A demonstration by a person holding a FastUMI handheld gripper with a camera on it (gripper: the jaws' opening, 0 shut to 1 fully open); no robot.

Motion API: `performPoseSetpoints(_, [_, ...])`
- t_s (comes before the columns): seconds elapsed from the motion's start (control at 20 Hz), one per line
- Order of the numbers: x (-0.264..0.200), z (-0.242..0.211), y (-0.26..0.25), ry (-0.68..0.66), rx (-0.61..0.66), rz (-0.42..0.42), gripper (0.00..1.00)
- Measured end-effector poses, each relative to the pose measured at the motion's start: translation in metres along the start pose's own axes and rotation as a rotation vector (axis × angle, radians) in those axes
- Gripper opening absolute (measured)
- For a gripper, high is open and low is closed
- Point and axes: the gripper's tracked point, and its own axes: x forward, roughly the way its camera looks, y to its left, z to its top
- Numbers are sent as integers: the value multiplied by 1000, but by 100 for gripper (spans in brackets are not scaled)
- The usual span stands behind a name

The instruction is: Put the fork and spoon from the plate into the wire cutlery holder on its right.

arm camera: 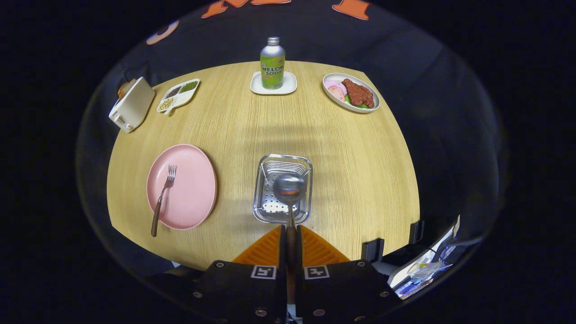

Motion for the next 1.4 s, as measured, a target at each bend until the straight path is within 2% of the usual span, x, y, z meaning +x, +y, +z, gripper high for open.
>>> performPoseSetpoints(0.25, [7,14,2,-50,11,-3,8])
performPoseSetpoints(0.45, [7,39,4,-191,39,-1,11])
performPoseSetpoints(0.65, [-14,74,14,-400,100,42,13])
performPoseSetpoints(0.75, [-27,89,16,-500,121,43,22])
performPoseSetpoints(0.8, [-34,97,19,-550,133,44,33])
performPoseSetpoints(0.9, [-48,111,27,-650,144,57,47])
performPoseSetpoints(1.05, [-70,129,49,-775,110,84,51])
performPoseSetpoints(1.15, [-83,136,66,-849,84,91,57])
performPoseSetpoints(1.3, [-90,139,93,-919,48,90,74])
performPoseSetpoints(1.4, [-87,134,115,-913,30,108,81])
